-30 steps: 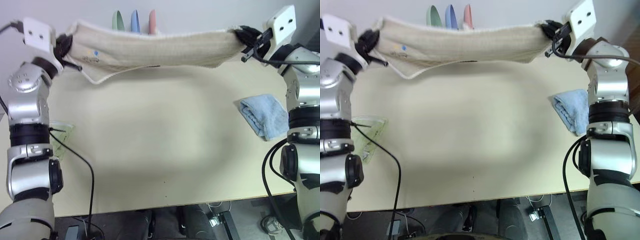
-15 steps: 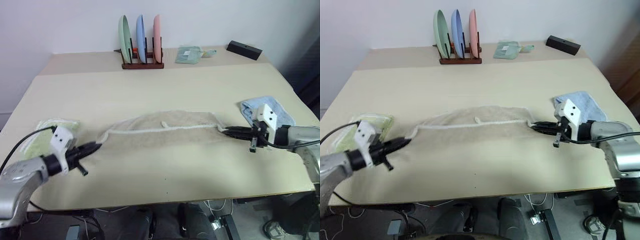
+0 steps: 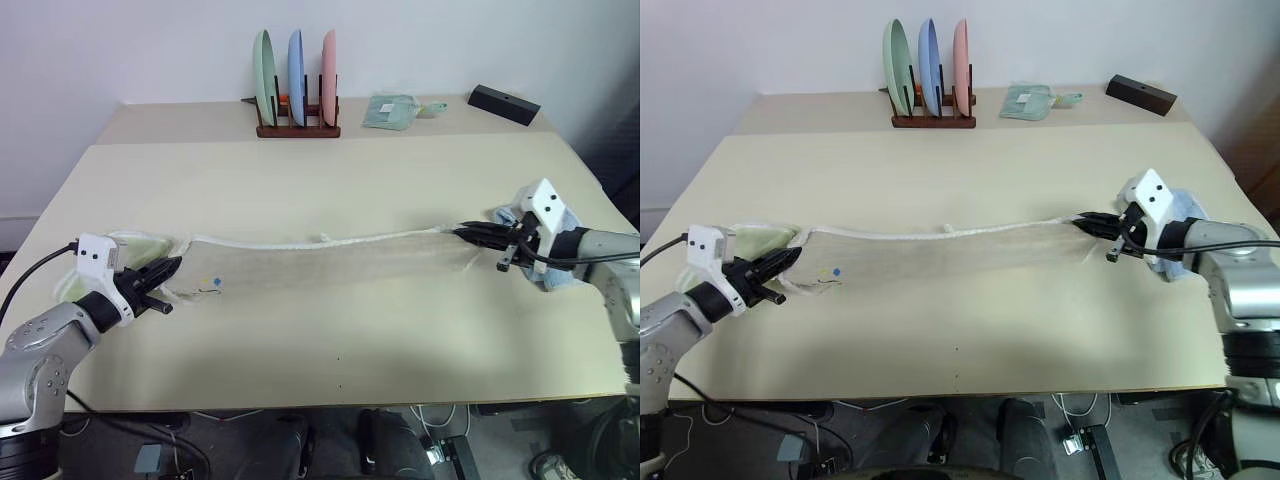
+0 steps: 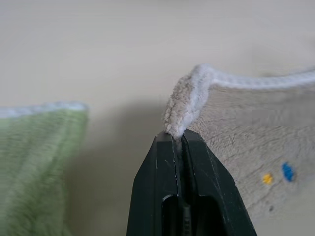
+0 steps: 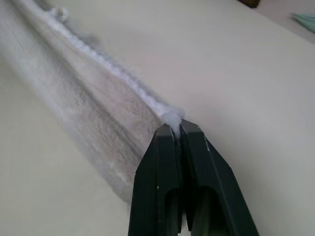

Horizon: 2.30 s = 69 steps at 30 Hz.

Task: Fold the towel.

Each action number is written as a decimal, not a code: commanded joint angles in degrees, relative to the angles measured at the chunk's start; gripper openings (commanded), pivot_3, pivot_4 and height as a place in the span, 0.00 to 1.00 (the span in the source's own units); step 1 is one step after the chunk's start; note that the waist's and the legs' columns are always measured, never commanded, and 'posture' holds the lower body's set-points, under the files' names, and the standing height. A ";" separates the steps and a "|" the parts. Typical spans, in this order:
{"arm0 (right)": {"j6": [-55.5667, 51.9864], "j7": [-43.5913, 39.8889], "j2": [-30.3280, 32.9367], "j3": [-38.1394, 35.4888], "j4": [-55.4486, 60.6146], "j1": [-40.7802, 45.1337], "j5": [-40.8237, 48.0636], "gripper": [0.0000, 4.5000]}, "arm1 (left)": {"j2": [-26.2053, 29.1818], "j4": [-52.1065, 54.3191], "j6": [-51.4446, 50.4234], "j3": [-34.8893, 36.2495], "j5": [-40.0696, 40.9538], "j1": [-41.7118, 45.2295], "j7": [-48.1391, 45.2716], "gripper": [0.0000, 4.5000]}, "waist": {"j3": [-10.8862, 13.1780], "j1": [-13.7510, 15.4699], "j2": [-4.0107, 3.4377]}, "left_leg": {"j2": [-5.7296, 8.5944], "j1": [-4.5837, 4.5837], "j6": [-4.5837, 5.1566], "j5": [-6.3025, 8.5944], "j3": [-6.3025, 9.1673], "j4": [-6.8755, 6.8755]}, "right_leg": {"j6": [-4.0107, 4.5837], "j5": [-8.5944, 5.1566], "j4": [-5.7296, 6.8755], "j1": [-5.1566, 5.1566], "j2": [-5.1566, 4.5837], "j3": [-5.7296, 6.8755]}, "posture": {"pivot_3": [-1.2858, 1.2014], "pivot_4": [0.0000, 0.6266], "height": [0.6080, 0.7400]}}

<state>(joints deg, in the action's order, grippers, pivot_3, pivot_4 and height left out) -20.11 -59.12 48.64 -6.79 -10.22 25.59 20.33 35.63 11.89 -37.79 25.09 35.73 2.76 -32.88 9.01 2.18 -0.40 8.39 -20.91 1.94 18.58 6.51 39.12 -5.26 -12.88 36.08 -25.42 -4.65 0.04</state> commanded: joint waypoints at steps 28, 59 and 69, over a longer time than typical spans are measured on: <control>-1.69 9.70 -1.08 -7.61 -1.35 1.97 -2.35 0.74 | -5.56 3.95 4.14 -2.40 -6.10 0.36 10.01 0.88 | -0.01 0.11 0.01 | 0.00 -0.03 -0.02 0.00 0.02 -0.01 | 0.00 0.00 -0.01 -0.02 0.01 0.00 | 0.52 0.24 1.00; -52.88 54.25 -30.45 -31.57 18.41 -8.50 35.81 0.94 | -6.65 13.40 10.18 -27.70 -9.47 4.02 -6.17 0.90 | -0.05 -0.10 0.00 | -0.01 0.02 0.00 0.00 0.05 -0.04 | 0.00 0.00 -0.03 0.05 0.03 -0.02 | 0.52 0.24 1.00; -48.72 62.66 -33.32 -33.31 14.53 -4.64 35.41 0.01 | -6.95 13.74 11.16 -27.55 -10.55 2.56 -5.46 0.90 | -0.10 0.01 -0.01 | 0.00 0.06 0.00 0.00 0.04 -0.11 | 0.00 0.00 -0.03 0.06 0.04 -0.04 | 0.52 0.24 1.00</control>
<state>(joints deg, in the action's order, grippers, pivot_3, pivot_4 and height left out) -70.46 2.53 15.05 -38.82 3.74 21.13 55.83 28.63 24.55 -27.94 -3.25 25.46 5.76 -38.45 8.91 2.19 -0.41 8.40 -20.82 1.94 18.58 6.56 39.02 -5.26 -12.88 36.05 -25.33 -4.61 0.01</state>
